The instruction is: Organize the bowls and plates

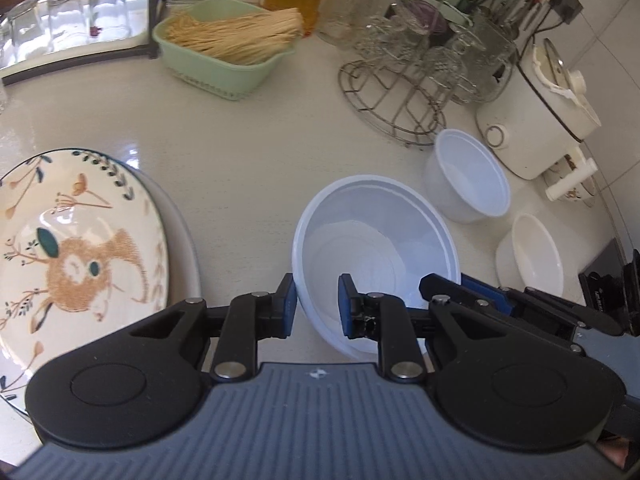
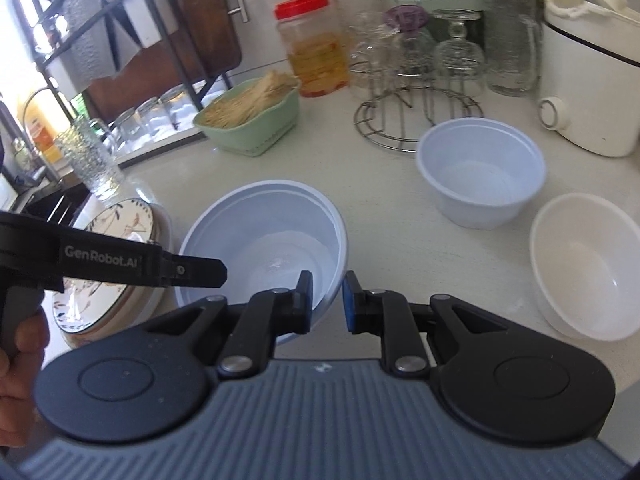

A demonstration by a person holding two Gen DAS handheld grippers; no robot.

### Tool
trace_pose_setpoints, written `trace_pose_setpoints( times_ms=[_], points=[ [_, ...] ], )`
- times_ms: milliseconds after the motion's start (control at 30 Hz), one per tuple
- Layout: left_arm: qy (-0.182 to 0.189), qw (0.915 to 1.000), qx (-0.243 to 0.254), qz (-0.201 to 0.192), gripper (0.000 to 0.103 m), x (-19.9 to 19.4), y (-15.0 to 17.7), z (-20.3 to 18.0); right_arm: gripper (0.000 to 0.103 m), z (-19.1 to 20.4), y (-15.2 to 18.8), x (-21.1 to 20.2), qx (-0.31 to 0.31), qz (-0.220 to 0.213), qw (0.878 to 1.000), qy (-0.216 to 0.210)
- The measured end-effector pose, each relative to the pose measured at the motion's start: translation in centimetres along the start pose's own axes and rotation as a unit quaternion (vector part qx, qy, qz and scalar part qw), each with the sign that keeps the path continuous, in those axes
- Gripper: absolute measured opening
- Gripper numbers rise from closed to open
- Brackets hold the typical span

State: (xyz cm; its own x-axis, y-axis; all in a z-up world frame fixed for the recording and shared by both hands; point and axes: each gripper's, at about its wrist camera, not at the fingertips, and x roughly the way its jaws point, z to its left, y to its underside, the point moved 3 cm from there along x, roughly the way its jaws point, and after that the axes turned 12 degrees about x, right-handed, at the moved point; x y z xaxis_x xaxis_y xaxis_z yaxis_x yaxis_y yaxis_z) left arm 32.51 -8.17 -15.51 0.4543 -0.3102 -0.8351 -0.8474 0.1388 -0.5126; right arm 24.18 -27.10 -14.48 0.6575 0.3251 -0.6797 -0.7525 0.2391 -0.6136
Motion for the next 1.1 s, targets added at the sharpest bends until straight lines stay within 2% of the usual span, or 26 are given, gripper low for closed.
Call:
trace_pose_setpoints(
  times_ms=[267, 500, 567, 633, 733, 1100],
  points=[
    [-0.025, 0.9996, -0.011, 0.007, 0.025, 0.3, 0.4, 1.3, 0.02, 1.0, -0.4, 1.9, -0.012, 0.03, 0.999, -0.016],
    [-0.032, 0.9991, -0.027, 0.008, 0.025, 0.6, 0.1, 2.3, 0.02, 1.4, -0.9, 3.0, -0.018, 0.042, 0.999, -0.026],
    [-0.035, 0.9987, -0.036, 0.011, 0.029, 0.5, -0.3, 2.5, 0.02, 1.2, -1.3, 2.9, -0.012, 0.044, 0.999, -0.028],
    [-0.037, 0.9984, -0.042, 0.004, 0.04, 0.0, -0.9, 2.6, 0.023, 0.9, -1.8, 2.6, -0.005, 0.042, 0.999, -0.027],
    [-0.043, 0.9983, -0.038, -0.006, 0.043, -0.7, -1.5, 2.3, 0.037, 0.7, -2.2, 2.0, -0.005, 0.034, 0.999, -0.028],
    [-0.066, 0.9967, -0.027, -0.04, 0.043, -4.8, -2.3, 0.2, 0.038, 0.4, -3.2, -2.7, 0.006, -0.01, 1.0, -0.022]
  ],
)
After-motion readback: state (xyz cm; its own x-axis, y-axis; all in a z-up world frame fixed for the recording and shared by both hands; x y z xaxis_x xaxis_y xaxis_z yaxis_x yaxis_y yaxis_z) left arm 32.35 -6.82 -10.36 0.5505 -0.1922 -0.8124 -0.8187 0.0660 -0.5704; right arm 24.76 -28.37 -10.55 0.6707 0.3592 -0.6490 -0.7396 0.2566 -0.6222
